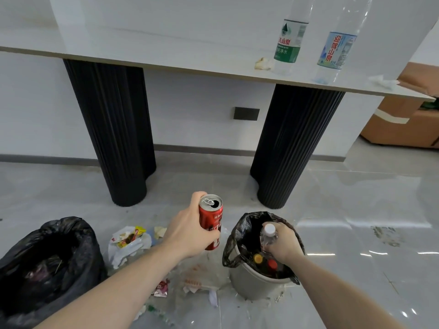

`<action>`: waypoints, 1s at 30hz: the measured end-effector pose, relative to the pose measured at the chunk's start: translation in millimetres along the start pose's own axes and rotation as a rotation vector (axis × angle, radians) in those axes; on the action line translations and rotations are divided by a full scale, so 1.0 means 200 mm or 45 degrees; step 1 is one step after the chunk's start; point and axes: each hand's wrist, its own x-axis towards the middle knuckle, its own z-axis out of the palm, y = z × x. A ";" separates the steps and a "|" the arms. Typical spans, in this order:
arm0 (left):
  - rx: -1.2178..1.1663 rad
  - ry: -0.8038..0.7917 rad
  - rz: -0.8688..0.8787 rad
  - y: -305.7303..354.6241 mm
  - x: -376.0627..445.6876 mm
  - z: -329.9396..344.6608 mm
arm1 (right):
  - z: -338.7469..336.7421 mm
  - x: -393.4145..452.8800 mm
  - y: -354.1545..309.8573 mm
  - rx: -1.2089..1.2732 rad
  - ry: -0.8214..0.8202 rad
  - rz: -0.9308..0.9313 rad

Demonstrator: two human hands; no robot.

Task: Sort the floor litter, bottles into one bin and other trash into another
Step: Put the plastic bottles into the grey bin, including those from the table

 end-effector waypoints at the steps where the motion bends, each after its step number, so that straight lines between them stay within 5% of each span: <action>1: 0.014 0.004 0.029 0.01 0.00 0.00 | 0.00 0.00 0.00 -0.004 0.004 -0.016; 15: -0.008 0.062 0.084 0.04 0.01 0.06 | 0.03 0.00 0.05 -0.311 -0.340 -0.157; 30: 0.119 -0.017 0.245 0.07 0.03 0.28 | -0.02 -0.01 0.20 -0.372 -0.458 0.253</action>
